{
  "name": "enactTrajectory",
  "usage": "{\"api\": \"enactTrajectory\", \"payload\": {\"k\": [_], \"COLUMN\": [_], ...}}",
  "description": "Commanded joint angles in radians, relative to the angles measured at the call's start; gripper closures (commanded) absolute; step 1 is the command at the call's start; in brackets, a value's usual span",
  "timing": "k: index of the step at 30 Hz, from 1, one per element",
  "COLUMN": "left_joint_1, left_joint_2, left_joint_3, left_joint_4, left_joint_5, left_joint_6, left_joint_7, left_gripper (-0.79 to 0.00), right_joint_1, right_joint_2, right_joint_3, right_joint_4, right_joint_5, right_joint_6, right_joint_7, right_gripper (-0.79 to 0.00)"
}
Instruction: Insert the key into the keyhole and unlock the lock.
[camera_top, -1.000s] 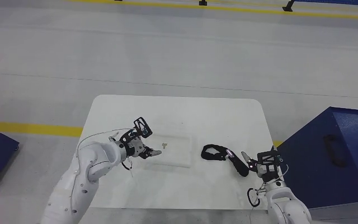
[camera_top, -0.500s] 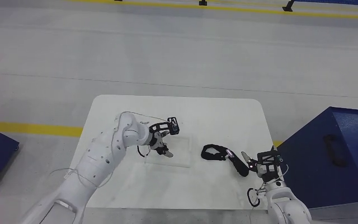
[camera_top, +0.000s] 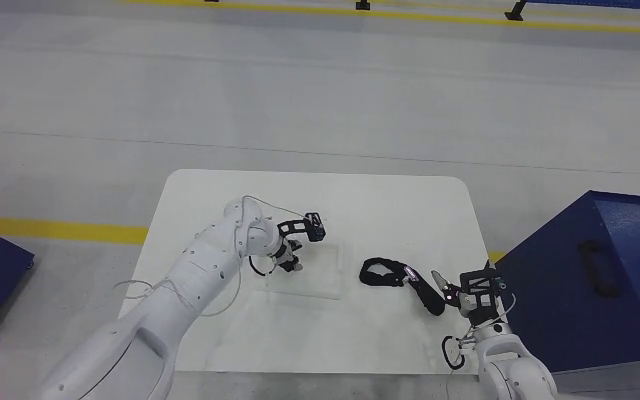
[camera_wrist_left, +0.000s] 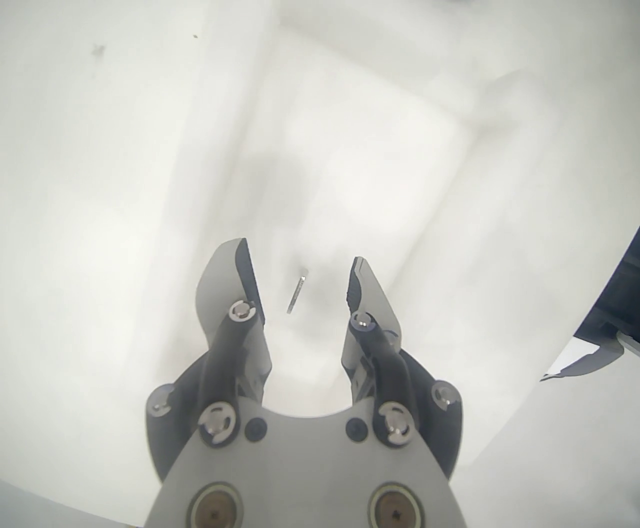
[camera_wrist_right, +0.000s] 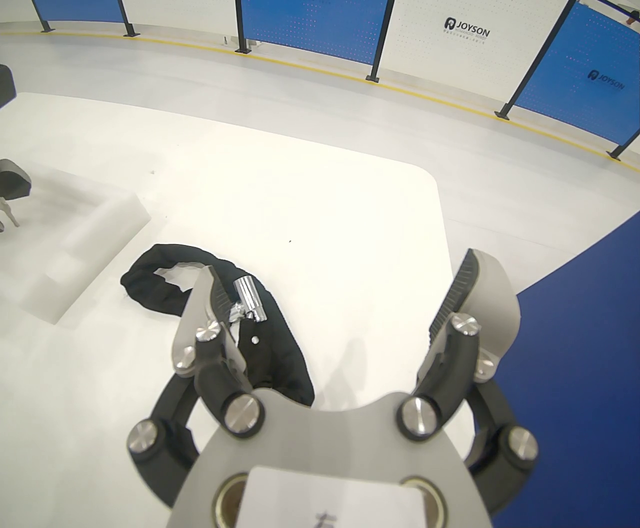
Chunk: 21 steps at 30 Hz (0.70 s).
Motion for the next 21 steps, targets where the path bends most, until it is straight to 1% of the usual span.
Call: {"api": "enactTrajectory", "payload": {"k": [1, 2, 3, 4, 5, 6, 7, 12, 15, 18, 21], "left_joint_1": [-0.010, -0.015, -0.021, -0.026, -0.030, -0.034, -0.038, -0.055, -0.061, -0.067, -0.073], "left_joint_2": [-0.013, -0.019, -0.024, -0.028, -0.033, -0.036, -0.040, -0.054, -0.058, -0.058, -0.050], "left_joint_3": [0.008, 0.011, 0.015, 0.018, 0.020, 0.022, 0.023, 0.032, 0.041, 0.041, 0.029], "left_joint_4": [0.033, 0.046, 0.058, 0.069, 0.078, 0.088, 0.098, 0.135, 0.140, 0.139, 0.138], "left_joint_5": [-0.017, -0.022, -0.024, -0.026, -0.027, -0.030, -0.033, -0.029, -0.002, 0.007, 0.002], "left_joint_6": [-0.020, -0.027, -0.032, -0.034, -0.040, -0.046, -0.049, -0.062, -0.064, -0.082, -0.111], "left_joint_7": [0.000, 0.000, 0.001, 0.003, 0.005, 0.007, 0.010, 0.020, 0.032, 0.049, 0.069], "left_gripper": [-0.320, -0.299, -0.252, -0.154, -0.080, -0.031, -0.003, 0.000, 0.000, 0.000, 0.000], "right_joint_1": [0.000, 0.000, 0.000, 0.000, 0.000, 0.000, 0.000, 0.000, 0.000, 0.000, 0.000], "right_joint_2": [0.000, 0.000, 0.000, 0.000, 0.000, 0.000, 0.000, 0.000, 0.000, 0.000, 0.000], "right_joint_3": [0.000, 0.000, 0.000, 0.000, 0.000, 0.000, 0.000, 0.000, 0.000, 0.000, 0.000], "right_joint_4": [0.000, 0.000, 0.000, 0.000, 0.000, 0.000, 0.000, 0.000, 0.000, 0.000, 0.000], "right_joint_5": [0.000, 0.000, 0.000, 0.000, 0.000, 0.000, 0.000, 0.000, 0.000, 0.000, 0.000], "right_joint_6": [0.000, 0.000, 0.000, 0.000, 0.000, 0.000, 0.000, 0.000, 0.000, 0.000, 0.000], "right_joint_7": [0.000, 0.000, 0.000, 0.000, 0.000, 0.000, 0.000, 0.000, 0.000, 0.000, 0.000], "right_gripper": [-0.785, -0.785, -0.785, -0.785, -0.785, -0.785, -0.785, -0.785, -0.785, -0.785, -0.785]}}
